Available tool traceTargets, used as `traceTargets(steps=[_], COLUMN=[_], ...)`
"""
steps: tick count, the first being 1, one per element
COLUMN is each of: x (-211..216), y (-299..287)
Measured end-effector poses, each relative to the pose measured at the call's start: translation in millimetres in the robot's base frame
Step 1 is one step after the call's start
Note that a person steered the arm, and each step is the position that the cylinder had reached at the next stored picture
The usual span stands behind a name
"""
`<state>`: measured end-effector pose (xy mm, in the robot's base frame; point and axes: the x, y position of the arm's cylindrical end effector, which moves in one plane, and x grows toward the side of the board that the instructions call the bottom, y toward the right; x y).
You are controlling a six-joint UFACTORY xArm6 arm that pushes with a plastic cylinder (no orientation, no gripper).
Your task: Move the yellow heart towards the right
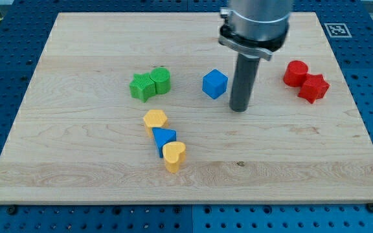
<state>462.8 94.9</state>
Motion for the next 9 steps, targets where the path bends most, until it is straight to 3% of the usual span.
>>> traceTargets(steps=[1,3,4,6,8,9], x=[-26,-56,-60,31,128,156], y=[-2,-99,-97,-33,-33,-42])
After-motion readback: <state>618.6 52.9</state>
